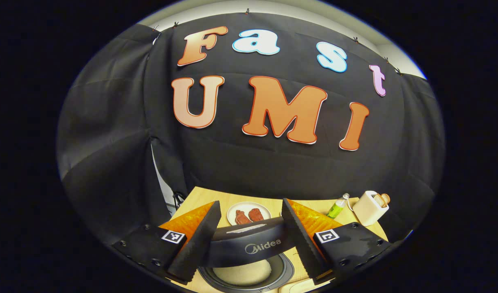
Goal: Close the left gripper, press the button to open the rice cooker; take a wooden spoon from the chopstick holder with the right hand, scoop a spoonful of rice and pour it into the rice cooker, then put the wooden spoon back into the chopstick holder.
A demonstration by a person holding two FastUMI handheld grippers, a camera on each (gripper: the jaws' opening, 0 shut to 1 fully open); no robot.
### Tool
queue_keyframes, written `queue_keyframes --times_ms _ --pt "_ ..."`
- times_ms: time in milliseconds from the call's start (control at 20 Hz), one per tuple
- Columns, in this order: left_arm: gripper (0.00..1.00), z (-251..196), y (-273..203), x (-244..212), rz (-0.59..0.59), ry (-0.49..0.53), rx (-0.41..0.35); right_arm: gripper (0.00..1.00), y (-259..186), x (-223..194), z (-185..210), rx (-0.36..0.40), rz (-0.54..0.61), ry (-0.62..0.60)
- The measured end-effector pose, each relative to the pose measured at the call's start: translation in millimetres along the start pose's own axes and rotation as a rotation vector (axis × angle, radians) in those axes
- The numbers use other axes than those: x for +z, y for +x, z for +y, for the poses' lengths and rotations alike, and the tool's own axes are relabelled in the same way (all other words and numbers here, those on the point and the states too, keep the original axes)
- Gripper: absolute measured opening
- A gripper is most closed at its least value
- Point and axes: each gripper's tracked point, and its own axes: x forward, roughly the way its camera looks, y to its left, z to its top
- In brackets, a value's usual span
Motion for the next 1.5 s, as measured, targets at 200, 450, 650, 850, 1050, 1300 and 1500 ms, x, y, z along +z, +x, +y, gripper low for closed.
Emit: queue_keyframes --times_ms 200,450,650,850,1050,1300,1500 --pt "1.00 -17.4 -26.3 -56.1 0.052 0.038 -0.003 0.95 0.1 -1.4 10.8 0.036 0.002 0.007" --pt "1.00 -17.5 -34.0 -138.5 0.100 0.025 0.055 0.95 -1.4 -7.1 18.0 0.072 0.016 0.004" --pt "0.94 -19.4 -35.8 -163.4 0.044 0.127 0.090 0.95 -1.9 -10.4 13.2 0.080 0.025 0.004" --pt "0.95 -18.8 -37.0 -184.3 0.034 0.136 0.110 0.95 -2.8 -16.2 10.5 0.092 0.040 0.017" --pt "0.96 -17.4 -37.9 -191.8 0.011 0.136 0.125 0.95 -2.0 -20.1 7.6 0.098 0.053 0.013" --pt "1.00 -15.2 -35.9 -208.0 0.016 0.139 0.153 0.95 -2.2 -24.5 9.4 0.114 0.064 0.005" --pt "1.00 -16.2 -34.2 -200.7 -0.017 0.153 0.145 0.95 -3.3 -29.0 6.1 0.112 0.075 0.001"
